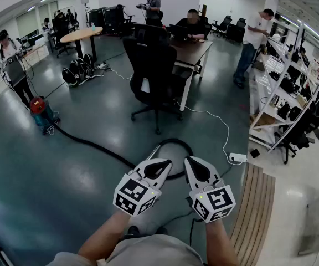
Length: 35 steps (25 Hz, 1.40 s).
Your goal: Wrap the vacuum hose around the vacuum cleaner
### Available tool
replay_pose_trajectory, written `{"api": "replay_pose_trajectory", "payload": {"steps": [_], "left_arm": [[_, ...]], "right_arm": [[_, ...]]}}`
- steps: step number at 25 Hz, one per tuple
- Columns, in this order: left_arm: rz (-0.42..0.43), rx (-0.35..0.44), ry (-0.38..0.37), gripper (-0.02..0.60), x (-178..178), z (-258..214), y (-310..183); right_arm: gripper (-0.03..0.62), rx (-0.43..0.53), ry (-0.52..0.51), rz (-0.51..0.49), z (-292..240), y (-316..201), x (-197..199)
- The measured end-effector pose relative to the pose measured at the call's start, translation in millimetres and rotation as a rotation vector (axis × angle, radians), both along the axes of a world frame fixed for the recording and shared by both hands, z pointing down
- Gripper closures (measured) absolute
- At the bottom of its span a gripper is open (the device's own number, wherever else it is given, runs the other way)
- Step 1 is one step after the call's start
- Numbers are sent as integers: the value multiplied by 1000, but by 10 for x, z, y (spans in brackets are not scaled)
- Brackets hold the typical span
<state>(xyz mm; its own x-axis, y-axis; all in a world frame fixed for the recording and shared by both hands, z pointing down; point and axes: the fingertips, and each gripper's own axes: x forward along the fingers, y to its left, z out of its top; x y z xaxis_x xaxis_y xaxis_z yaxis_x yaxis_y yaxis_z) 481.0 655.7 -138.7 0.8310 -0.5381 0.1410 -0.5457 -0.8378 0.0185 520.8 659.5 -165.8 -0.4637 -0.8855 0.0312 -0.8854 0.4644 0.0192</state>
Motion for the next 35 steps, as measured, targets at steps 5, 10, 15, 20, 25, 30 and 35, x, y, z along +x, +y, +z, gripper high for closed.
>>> {"api": "replay_pose_trajectory", "payload": {"steps": [5, 10, 15, 20, 25, 30, 35], "left_arm": [[-1, -3, -3, 575, 8, 7, 7], [-4, -8, -6, 575, 8, 50, -11], [-10, -14, -13, 575, 74, 71, -74], [-33, -13, -41, 575, 95, 162, -220], [-65, -13, -73, 575, 62, 254, -430], [-84, -31, -75, 575, 43, 344, -700], [-69, -57, -78, 575, 62, 448, -1152]], "right_arm": [[592, -6, -14, 1, 17, 2, 13], [592, -15, -26, 7, 62, -20, 33], [592, -18, -31, 0, 77, -73, 106], [592, -15, -15, -24, 136, -187, 194], [592, -16, 3, -42, 199, -388, 286], [592, -38, -4, -46, 316, -638, 303], [592, -68, -1, -38, 411, -1074, 296]]}}
